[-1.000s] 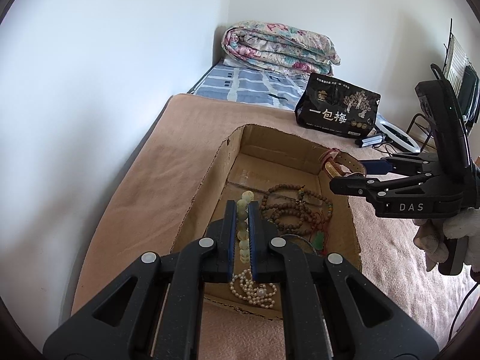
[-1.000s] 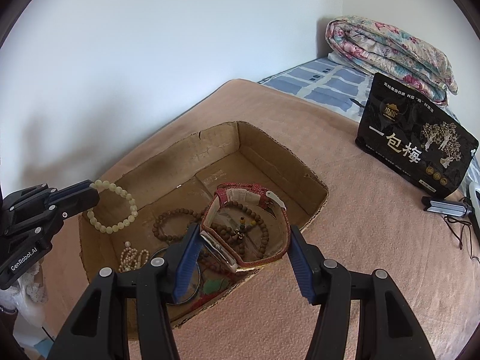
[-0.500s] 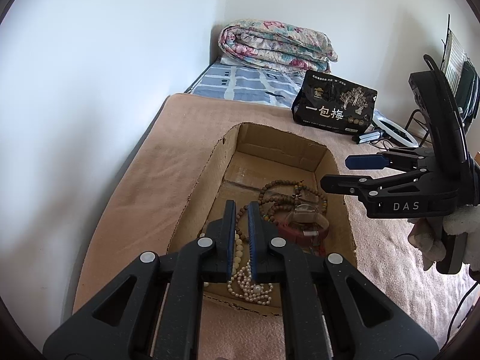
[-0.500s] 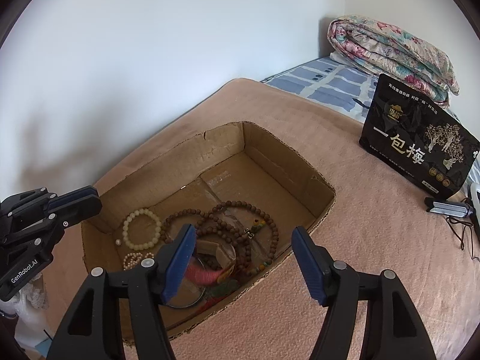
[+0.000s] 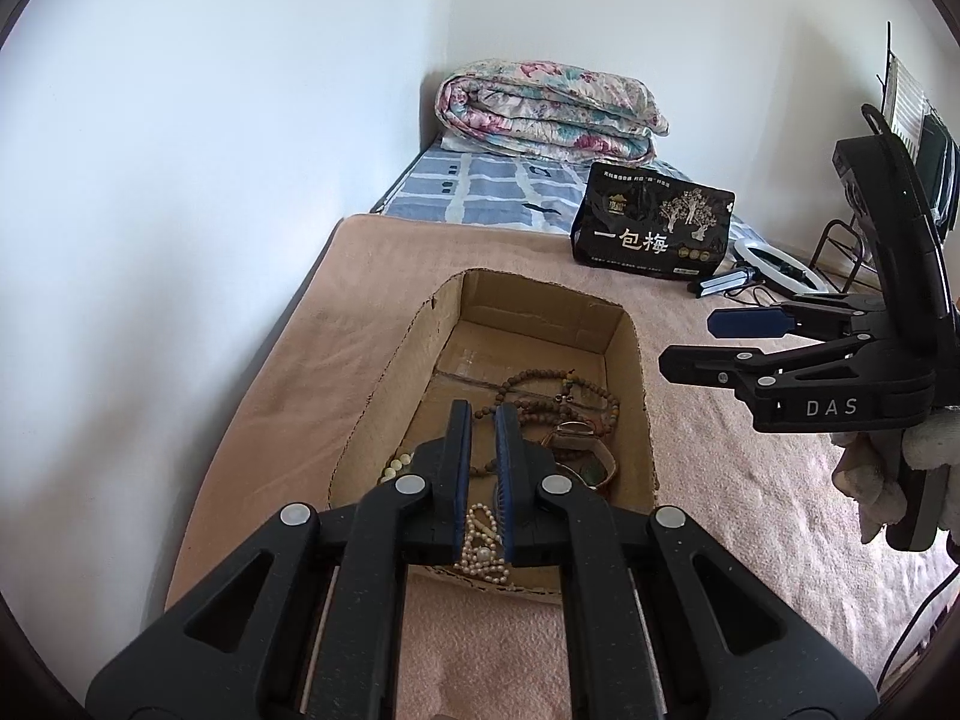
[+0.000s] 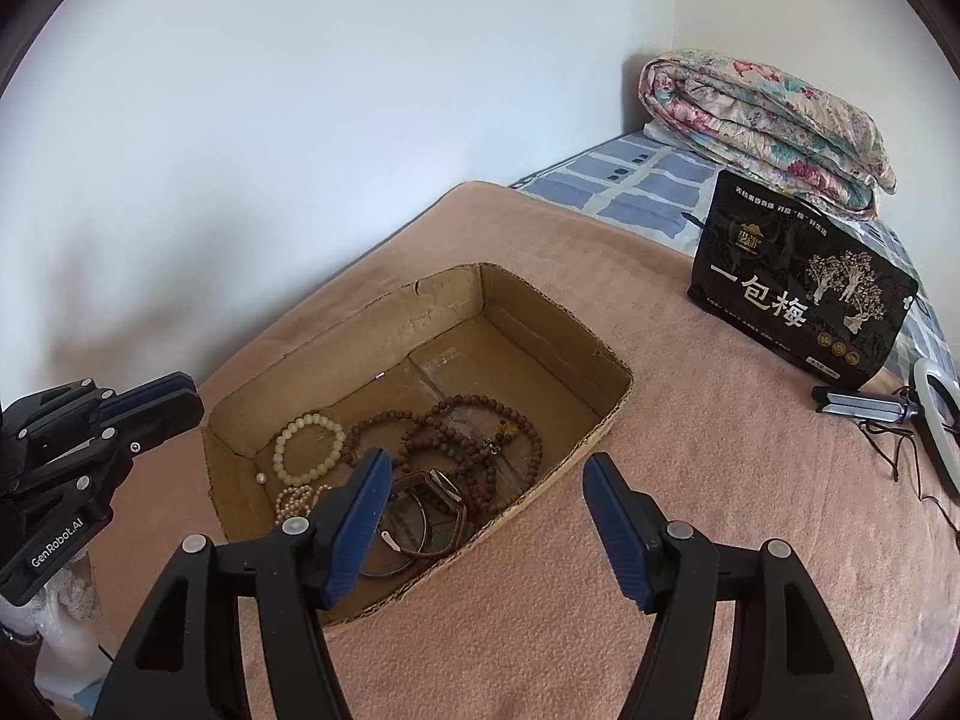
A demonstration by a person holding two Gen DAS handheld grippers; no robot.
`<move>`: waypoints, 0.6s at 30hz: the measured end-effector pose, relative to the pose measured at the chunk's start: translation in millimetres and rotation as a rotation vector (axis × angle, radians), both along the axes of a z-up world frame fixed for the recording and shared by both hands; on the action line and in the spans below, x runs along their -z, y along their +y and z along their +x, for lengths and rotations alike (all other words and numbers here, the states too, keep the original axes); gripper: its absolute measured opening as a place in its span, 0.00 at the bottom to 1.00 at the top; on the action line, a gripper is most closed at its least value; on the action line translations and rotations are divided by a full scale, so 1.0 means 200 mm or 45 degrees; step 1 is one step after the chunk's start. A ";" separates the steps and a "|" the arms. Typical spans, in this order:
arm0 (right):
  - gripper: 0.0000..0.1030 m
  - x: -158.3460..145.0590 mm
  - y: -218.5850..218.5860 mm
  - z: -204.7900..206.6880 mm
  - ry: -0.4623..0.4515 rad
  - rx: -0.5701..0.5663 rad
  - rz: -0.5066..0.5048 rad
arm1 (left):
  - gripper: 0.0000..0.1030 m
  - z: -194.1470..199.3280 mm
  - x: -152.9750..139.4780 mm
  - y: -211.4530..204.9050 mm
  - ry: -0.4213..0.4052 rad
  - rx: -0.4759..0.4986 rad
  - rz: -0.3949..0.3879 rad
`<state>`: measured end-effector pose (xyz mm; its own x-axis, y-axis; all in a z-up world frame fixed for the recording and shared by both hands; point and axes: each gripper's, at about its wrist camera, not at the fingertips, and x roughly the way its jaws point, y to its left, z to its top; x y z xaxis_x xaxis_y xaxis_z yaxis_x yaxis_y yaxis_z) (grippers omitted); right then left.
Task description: Organize jewelry
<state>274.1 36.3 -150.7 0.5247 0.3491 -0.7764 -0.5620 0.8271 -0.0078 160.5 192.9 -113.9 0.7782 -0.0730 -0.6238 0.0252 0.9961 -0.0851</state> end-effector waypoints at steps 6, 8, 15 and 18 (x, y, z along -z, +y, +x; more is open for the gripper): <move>0.67 -0.11 -0.05 -0.14 -0.052 0.012 -0.008 | 0.05 -0.12 -0.09 -0.05 -0.025 -0.005 0.019; 0.69 -0.14 -0.07 -0.19 -0.067 0.018 -0.011 | 0.11 -0.16 -0.12 -0.06 -0.036 -0.008 0.036; 0.86 -0.26 -0.16 -0.37 -0.132 0.048 0.010 | 0.42 -0.34 -0.22 -0.12 -0.080 -0.022 0.049; 0.91 -0.29 -0.19 -0.43 -0.142 0.065 0.030 | 0.72 -0.42 -0.25 -0.15 -0.106 -0.033 0.075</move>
<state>187.3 -2.1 -92.6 0.6251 0.3374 -0.7038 -0.5157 0.8554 -0.0480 77.3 162.7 -63.4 0.8287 -0.0169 -0.5595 0.0037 0.9997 -0.0247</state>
